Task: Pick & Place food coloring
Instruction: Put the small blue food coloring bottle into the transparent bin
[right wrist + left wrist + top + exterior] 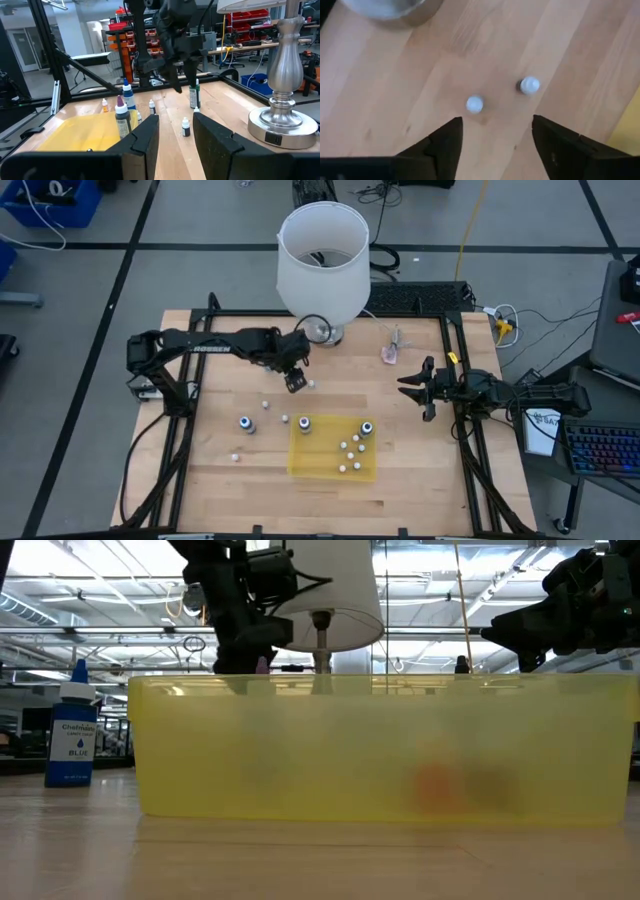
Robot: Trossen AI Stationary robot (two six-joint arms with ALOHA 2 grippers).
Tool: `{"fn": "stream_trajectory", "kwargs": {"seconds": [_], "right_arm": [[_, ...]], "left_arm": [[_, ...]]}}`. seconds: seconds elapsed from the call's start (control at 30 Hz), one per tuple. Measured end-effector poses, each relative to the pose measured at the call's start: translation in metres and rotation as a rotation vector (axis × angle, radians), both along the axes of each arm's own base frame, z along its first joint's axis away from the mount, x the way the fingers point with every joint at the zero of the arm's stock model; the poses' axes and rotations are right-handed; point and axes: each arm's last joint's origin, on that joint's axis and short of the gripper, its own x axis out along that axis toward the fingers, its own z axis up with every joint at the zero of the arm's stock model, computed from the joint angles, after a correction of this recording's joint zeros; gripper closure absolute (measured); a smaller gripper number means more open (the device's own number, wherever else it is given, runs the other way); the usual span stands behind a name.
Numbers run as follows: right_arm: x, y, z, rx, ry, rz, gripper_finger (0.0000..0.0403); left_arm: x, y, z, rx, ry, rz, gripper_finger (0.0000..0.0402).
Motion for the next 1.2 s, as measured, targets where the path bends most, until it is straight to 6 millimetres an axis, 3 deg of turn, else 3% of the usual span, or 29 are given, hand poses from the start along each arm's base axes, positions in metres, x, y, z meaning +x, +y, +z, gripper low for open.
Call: {"fn": "stream_trajectory", "kwargs": {"seconds": [0.2,0.57,0.87,1.2], "right_arm": [[0.0,0.0,0.0,0.0,0.0,0.0,0.0291],[0.0,0.0,0.0,0.0,0.0,0.0,0.0291],[0.0,0.0,0.0,0.0,-0.001,0.0,0.0291],[0.0,0.0,0.0,0.0,-0.001,0.0,0.0291]], "left_arm": [[0.001,-0.008,-0.022,0.068,-0.034,-0.09,0.0148],[-0.008,-0.006,-0.048,0.195,-0.022,-0.065,0.0166],[-0.007,-0.004,-0.052,0.232,-0.047,-0.095,0.0165],[-0.008,-0.003,-0.052,0.303,0.002,-0.249,0.0165]]}}
